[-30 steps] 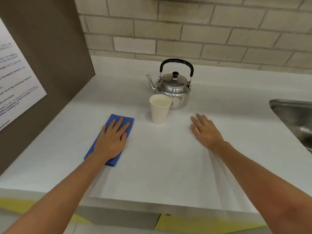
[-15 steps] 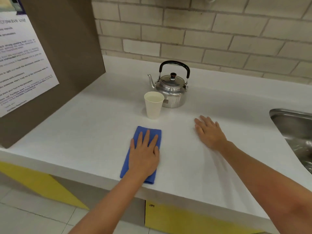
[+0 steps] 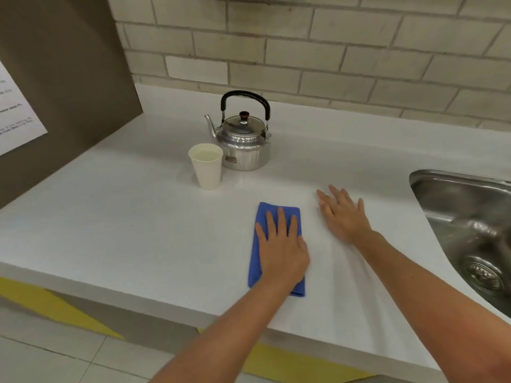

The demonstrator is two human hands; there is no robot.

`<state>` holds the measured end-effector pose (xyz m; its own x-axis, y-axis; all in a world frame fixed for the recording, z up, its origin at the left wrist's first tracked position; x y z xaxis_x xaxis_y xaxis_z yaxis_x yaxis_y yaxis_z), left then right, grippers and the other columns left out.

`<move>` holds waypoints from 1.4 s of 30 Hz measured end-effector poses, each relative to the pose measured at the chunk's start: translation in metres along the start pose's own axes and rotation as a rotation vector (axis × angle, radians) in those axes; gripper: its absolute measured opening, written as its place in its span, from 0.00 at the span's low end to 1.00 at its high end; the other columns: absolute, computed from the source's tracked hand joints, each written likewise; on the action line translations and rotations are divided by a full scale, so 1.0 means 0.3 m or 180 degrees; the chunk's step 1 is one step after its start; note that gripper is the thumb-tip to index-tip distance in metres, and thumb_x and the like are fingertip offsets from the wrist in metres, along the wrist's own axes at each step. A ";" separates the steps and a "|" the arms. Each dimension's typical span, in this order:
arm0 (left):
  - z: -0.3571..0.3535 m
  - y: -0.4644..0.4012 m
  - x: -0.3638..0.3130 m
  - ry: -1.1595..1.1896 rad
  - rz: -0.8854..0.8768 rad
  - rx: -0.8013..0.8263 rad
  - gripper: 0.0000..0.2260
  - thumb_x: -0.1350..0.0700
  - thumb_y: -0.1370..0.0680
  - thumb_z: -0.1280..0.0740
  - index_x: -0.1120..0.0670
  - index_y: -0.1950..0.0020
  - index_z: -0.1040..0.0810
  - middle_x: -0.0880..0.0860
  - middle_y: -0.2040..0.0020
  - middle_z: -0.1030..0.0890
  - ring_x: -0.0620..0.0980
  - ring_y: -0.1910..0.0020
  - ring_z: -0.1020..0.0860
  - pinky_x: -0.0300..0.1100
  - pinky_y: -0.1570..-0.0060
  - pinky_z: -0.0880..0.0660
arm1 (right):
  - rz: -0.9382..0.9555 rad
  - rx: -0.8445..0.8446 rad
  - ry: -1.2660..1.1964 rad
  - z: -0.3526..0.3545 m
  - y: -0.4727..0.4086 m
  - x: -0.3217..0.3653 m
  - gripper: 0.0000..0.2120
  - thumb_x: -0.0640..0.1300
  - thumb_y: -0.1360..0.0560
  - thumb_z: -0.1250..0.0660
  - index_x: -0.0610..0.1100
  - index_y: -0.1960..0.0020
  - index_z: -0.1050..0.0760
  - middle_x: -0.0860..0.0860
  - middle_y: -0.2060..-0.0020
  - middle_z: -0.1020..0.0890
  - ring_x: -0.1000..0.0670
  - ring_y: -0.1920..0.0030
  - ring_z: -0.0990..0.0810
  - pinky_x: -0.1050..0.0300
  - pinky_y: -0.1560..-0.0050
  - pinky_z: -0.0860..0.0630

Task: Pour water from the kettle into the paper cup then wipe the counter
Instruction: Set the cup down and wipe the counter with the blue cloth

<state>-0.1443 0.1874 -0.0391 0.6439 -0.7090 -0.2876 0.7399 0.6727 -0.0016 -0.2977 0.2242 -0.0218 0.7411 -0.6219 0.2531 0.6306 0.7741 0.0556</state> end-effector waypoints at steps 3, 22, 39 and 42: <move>0.036 -0.013 0.162 -0.0051 0.0149 -0.0209 0.23 0.48 0.20 0.54 0.48 0.25 0.52 0.52 0.22 0.53 0.55 0.23 0.55 0.55 0.26 0.58 | -0.0078 -0.0009 0.0091 0.010 0.003 -0.068 0.22 0.54 0.19 0.57 0.55 0.26 0.48 0.52 0.23 0.49 0.48 0.24 0.55 0.39 0.26 0.58; -0.025 -0.434 -0.156 -0.0162 -0.0850 0.0033 0.22 0.52 0.19 0.54 0.51 0.25 0.49 0.51 0.22 0.49 0.55 0.24 0.51 0.53 0.26 0.55 | 0.0034 -0.0326 -0.0105 -0.020 -0.022 -0.117 0.22 0.53 0.20 0.58 0.57 0.26 0.48 0.54 0.24 0.47 0.49 0.24 0.54 0.42 0.25 0.56; 0.015 -0.289 -0.024 0.0034 -0.0149 -0.0043 0.22 0.51 0.19 0.54 0.48 0.25 0.50 0.51 0.22 0.51 0.55 0.23 0.54 0.54 0.25 0.56 | -0.0197 -0.0175 -0.0009 -0.023 -0.020 -0.103 0.23 0.55 0.20 0.57 0.55 0.26 0.48 0.52 0.24 0.48 0.46 0.24 0.55 0.41 0.25 0.56; 0.093 -0.107 0.231 -0.0060 0.0165 -0.0329 0.22 0.50 0.20 0.53 0.46 0.25 0.48 0.50 0.22 0.49 0.53 0.23 0.52 0.52 0.26 0.54 | -0.0263 -0.0203 0.0176 -0.048 -0.003 -0.007 0.25 0.57 0.21 0.54 0.52 0.25 0.49 0.48 0.24 0.49 0.38 0.25 0.55 0.41 0.26 0.56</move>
<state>-0.1181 0.1108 -0.0321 0.6852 -0.6758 -0.2718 0.6820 0.7262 -0.0863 -0.2964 0.2230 -0.0362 0.6965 -0.6902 0.1964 0.7022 0.7119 0.0120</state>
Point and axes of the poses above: each hand's wrist, its own y-axis away from the middle knuckle, its own z-axis out of the back of the hand, x = y × z, the point moved 10 cm from there along -y, towards the middle knuckle
